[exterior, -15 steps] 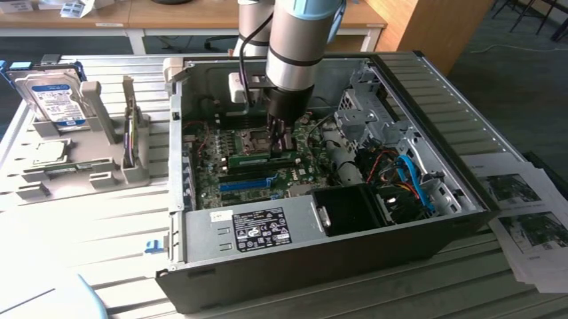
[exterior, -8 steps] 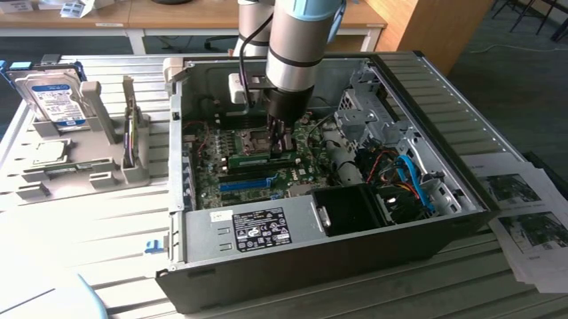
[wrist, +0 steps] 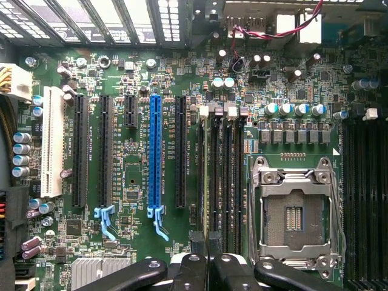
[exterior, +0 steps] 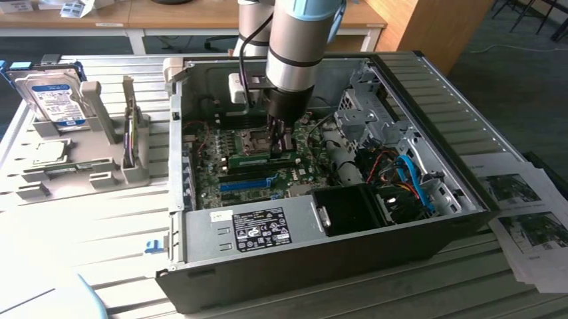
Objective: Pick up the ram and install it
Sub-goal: 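Insert the ram into the slot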
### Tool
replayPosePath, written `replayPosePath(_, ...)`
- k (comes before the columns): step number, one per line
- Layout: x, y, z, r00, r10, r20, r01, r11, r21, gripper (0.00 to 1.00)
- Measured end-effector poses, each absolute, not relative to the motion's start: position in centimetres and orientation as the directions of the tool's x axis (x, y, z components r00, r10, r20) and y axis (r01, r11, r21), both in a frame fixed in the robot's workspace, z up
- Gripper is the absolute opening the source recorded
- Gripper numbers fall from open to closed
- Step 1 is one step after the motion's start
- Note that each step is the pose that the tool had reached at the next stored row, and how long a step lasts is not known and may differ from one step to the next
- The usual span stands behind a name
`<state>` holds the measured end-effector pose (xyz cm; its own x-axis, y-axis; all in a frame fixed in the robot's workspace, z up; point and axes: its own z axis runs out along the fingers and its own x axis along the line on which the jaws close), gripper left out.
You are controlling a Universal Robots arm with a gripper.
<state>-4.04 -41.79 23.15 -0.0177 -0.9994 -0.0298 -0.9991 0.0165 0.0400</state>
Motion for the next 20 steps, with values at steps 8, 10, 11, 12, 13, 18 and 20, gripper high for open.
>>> replayPosePath(8,-4.04,-41.77,22.87,-0.014,-0.999,-0.03,-0.999,0.013,0.04,0.11)
replayPosePath(10,-4.04,-41.77,22.83,-0.014,-0.999,-0.03,-0.999,0.012,0.04,0.11)
replayPosePath(11,-4.04,-41.77,22.81,-0.014,-0.999,-0.03,-0.999,0.013,0.04,0.11)
replayPosePath(12,-4.04,-41.77,22.79,-0.014,-0.999,-0.03,-0.999,0.012,0.04,0.11)
replayPosePath(13,-4.04,-41.78,22.78,-0.014,-0.999,-0.03,-0.999,0.013,0.04,0.11)
replayPosePath(18,-4.04,-41.77,22.74,-0.014,-0.999,-0.03,-0.999,0.013,0.04,0.11)
replayPosePath(20,-4.04,-41.77,22.74,-0.014,-0.999,-0.03,-0.999,0.013,0.04,0.11)
